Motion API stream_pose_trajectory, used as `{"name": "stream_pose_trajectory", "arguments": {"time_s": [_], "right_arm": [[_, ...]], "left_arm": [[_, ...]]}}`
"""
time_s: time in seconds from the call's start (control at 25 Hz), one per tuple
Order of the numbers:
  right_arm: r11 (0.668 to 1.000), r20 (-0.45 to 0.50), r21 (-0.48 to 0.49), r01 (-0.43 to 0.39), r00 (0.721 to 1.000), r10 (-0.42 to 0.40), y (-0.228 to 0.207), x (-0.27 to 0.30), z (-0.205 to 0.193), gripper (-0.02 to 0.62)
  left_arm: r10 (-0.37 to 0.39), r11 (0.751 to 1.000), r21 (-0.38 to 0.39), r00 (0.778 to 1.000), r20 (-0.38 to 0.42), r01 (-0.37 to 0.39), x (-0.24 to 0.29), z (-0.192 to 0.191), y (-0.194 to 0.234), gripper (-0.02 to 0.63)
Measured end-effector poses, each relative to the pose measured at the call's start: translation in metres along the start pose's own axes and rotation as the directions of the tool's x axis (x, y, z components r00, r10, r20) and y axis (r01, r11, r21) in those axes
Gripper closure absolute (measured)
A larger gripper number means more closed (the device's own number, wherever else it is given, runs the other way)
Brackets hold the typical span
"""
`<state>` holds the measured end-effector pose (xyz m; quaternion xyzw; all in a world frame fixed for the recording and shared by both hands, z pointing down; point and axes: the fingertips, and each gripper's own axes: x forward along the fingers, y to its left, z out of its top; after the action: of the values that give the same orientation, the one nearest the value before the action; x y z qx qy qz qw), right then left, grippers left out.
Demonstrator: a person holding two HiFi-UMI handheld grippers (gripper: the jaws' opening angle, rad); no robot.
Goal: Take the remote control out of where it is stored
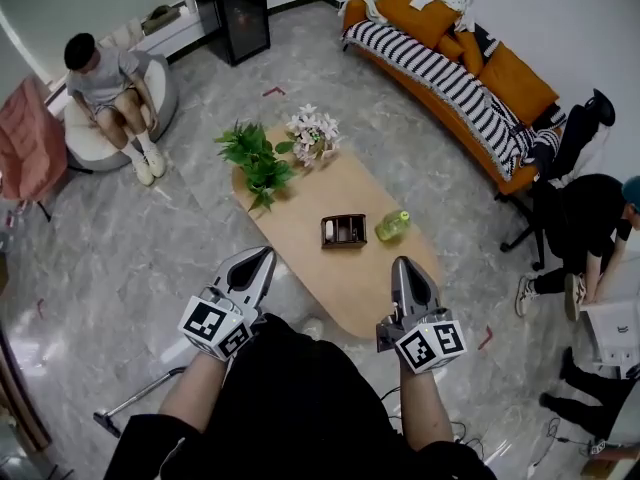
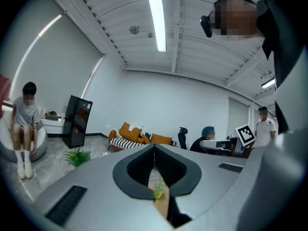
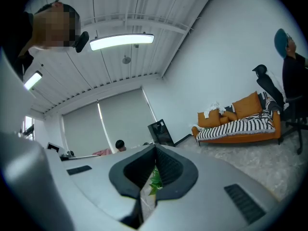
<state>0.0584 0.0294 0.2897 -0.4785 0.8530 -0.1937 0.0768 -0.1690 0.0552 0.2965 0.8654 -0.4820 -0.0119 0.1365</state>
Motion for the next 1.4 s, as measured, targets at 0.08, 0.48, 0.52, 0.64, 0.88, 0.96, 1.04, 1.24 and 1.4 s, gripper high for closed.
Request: {"name": "stream_pose_trajectory", "arguments": {"time_s": [0.08, 0.48, 0.52, 0.64, 0.88, 0.96, 1.04, 1.24, 1.4], "right_arm": [[1.000, -0.011, 0.011, 0.015, 1.000, -0.015, -0.010, 0.004, -0.004, 0.588], [0.994, -0.036, 0.002, 0.109, 0.993, -0.109, -0.052, 0.036, -0.003, 0.588], [0.993, -0.041, 0.001, 0.120, 0.992, -0.119, -0.057, 0.040, -0.004, 0.588], [0.991, -0.059, 0.009, 0.137, 0.989, -0.136, -0.064, 0.052, -0.011, 0.588], [0.977, -0.115, 0.057, 0.207, 0.973, -0.200, -0.076, 0.051, -0.041, 0.588], [0.976, -0.115, 0.074, 0.206, 0.974, -0.197, -0.080, 0.053, -0.047, 0.588], [0.975, -0.112, 0.080, 0.206, 0.974, -0.197, -0.083, 0.056, -0.051, 0.588], [0.964, -0.158, 0.096, 0.248, 0.960, -0.231, -0.095, 0.050, -0.076, 0.588], [0.950, -0.207, 0.116, 0.290, 0.942, -0.263, -0.102, 0.036, -0.099, 0.588]], "left_arm": [[-0.016, 1.000, 0.012, 1.000, -0.026, 0.016, 0.014, -0.006, -0.001, 0.598], [-0.143, 0.987, 0.041, 0.973, -0.179, 0.152, 0.104, -0.038, 0.015, 0.598], [-0.156, 0.984, 0.056, 0.967, -0.199, 0.171, 0.114, -0.043, 0.017, 0.598], [-0.210, 0.967, 0.078, 0.931, -0.297, 0.243, 0.142, -0.070, 0.025, 0.598], [-0.289, 0.945, -0.012, 0.815, -0.502, 0.327, 0.178, -0.143, 0.029, 0.598], [-0.287, 0.947, -0.045, 0.779, -0.557, 0.317, 0.189, -0.168, 0.035, 0.598], [-0.277, 0.951, -0.060, 0.752, -0.598, 0.302, 0.200, -0.191, 0.041, 0.597], [-0.280, 0.957, -0.136, 0.699, -0.658, 0.255, 0.218, -0.244, 0.050, 0.597], [-0.252, 0.968, -0.170, 0.670, -0.699, 0.186, 0.224, -0.282, 0.063, 0.594]]}}
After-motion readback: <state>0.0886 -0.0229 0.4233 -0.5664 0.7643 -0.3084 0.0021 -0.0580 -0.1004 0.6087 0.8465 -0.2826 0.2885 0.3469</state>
